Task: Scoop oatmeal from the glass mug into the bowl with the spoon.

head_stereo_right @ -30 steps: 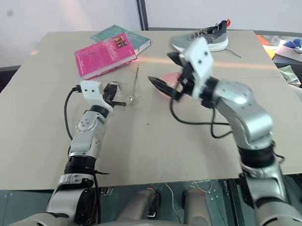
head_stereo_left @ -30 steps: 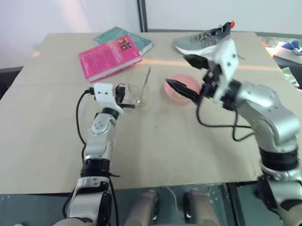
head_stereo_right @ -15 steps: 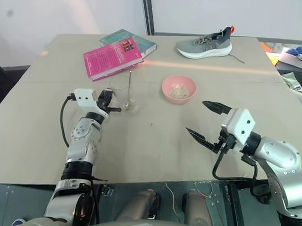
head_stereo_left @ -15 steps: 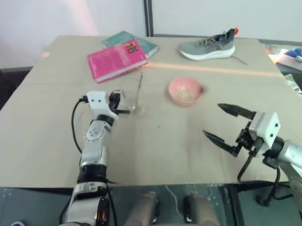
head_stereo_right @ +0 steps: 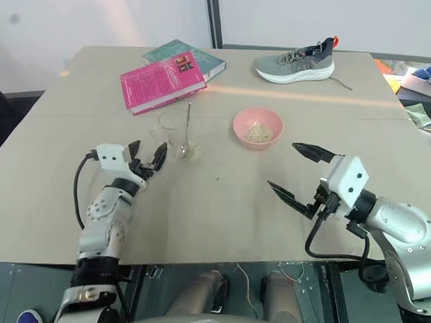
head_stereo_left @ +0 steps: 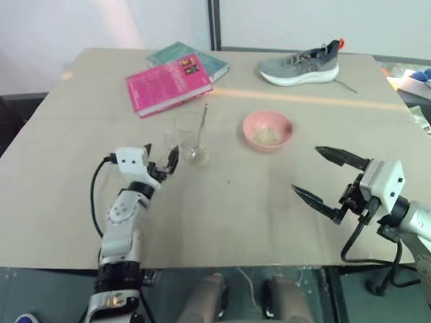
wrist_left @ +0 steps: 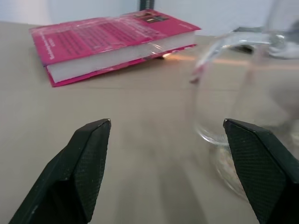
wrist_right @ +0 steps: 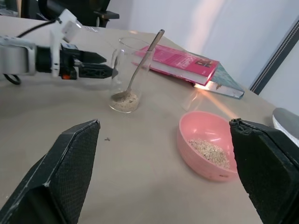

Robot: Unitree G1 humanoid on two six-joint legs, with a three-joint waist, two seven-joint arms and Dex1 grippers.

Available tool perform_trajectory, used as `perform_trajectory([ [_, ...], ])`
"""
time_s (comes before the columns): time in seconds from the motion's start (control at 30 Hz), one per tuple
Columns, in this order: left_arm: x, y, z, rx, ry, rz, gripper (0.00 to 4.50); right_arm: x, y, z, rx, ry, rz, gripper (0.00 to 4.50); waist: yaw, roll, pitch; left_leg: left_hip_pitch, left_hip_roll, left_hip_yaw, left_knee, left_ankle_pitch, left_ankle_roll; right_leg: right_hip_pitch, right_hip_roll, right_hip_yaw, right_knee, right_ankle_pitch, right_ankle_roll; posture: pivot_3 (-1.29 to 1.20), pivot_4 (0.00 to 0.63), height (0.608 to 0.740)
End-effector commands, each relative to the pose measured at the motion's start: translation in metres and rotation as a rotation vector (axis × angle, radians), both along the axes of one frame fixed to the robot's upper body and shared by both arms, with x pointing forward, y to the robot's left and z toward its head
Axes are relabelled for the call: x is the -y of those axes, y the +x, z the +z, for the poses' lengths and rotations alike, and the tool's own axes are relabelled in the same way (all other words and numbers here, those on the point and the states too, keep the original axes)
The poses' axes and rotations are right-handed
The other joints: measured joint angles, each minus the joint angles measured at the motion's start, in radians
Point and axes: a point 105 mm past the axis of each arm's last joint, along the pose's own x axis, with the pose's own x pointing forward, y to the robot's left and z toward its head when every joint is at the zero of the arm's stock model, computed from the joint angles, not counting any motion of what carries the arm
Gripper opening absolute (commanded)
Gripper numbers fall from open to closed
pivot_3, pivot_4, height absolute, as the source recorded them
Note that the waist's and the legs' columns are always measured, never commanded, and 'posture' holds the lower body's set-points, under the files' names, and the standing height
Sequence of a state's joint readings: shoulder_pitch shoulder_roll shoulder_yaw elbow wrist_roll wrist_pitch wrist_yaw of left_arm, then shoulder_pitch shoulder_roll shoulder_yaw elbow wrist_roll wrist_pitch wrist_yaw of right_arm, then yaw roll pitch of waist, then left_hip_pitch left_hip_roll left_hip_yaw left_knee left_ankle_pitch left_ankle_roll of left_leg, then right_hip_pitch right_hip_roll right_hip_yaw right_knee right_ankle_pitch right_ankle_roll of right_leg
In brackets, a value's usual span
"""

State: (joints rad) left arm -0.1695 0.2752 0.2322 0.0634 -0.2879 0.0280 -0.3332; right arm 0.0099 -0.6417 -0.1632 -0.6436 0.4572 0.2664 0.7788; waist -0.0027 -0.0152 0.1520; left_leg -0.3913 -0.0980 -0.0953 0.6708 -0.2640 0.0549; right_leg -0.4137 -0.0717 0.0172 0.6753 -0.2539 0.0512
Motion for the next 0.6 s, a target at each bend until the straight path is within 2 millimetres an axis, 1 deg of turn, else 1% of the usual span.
perform_trajectory([
  [0.03, 0.0, -0.02, 0.016, 0.029, 0.04, -0.079, 4.0, 0.012, -0.001, -0.001, 0.025, -0.034, -0.043, 4.5, 0.0, 0.0, 0.0, 0.0, 0.0, 0.0, 0.0, 0.0, 0.0, 0.0, 0.0, 0.0, 0.0, 0.0, 0.0, 0.0, 0.15, 0.74],
  [0.07, 0.0, -0.024, 0.017, 0.024, 0.045, -0.097, 4.0, 0.014, 0.0, -0.002, 0.021, -0.041, -0.048, 4.5, 0.002, 0.0, 0.0, 0.0, 0.0, 0.0, -0.001, 0.0, 0.0, 0.0, 0.0, 0.0, -0.001, 0.0, 0.0, 0.0, 0.15, 0.74],
  [0.13, 0.004, -0.038, 0.019, 0.009, 0.066, -0.183, 4.0, 0.024, 0.001, -0.009, 0.002, -0.065, -0.085, 4.5, 0.007, 0.0, 0.0, 0.0, 0.0, 0.0, -0.001, 0.0, 0.0, 0.0, 0.0, 0.0, -0.001, 0.0, 0.0, 0.0, 0.15, 0.74],
  [0.2, 0.009, -0.059, 0.017, -0.036, 0.112, -0.311, 4.0, 0.045, 0.003, -0.022, -0.041, -0.103, -0.155, 4.5, 0.016, 0.0, 0.0, 0.0, 0.0, 0.0, -0.001, 0.0, 0.0, 0.0, 0.0, 0.0, -0.001, 0.0, 0.0, 0.0, 0.15, 0.74],
  [0.33, 0.015, -0.081, 0.011, -0.108, 0.151, -0.437, 4.0, 0.068, 0.004, -0.035, -0.08, -0.146, -0.218, 4.5, 0.018, 0.002, 0.0, 0.0, 0.001, 0.001, -0.003, -0.001, 0.002, 0.002, 0.0, 0.0, -0.007, 0.0, 0.0, 0.0, 0.15, 0.74],
  [0.43, 0.018, -0.092, 0.008, -0.135, 0.176, -0.494, 4.0, 0.082, 0.007, -0.039, -0.092, -0.157, -0.241, 4.5, 0.018, 0.002, 0.0, 0.0, 0.001, 0.0, -0.003, -0.001, 0.002, 0.002, 0.0, 0.0, -0.007, 0.0, 0.0, 0.0, 0.15, 0.74],
  [0.6, 0.018, -0.1, 0.015, -0.125, 0.184, -0.506, 4.0, 0.088, 0.008, -0.036, -0.088, -0.158, -0.232, 4.5, 0.018, 0.002, 0.001, 0.0, 0.001, 0.0, -0.003, -0.003, 0.005, 0.002, 0.0, 0.0, -0.008, 0.0, 0.0, 0.0, 0.15, 0.74],
])
